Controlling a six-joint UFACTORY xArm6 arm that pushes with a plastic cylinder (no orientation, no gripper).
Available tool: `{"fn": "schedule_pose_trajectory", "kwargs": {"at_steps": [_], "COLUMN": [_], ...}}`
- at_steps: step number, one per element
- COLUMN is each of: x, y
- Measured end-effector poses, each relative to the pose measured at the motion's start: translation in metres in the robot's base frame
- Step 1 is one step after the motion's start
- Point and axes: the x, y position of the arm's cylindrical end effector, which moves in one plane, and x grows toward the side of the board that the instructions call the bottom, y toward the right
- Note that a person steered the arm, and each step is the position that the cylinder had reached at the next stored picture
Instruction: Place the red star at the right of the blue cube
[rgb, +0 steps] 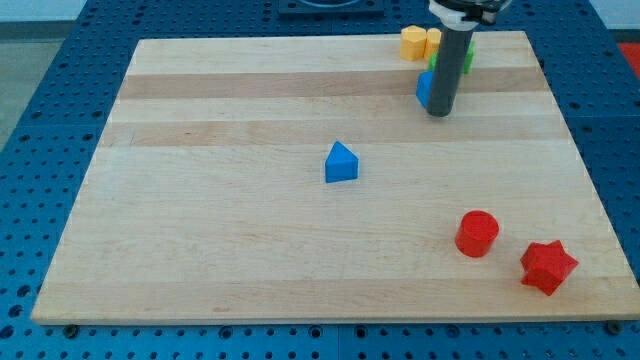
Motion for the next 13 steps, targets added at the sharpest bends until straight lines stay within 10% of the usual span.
{"fn": "schedule_pose_trajectory", "kwargs": {"at_steps": [7,13], "x": [0.265,0.259], "y": [-0.057,0.074]}}
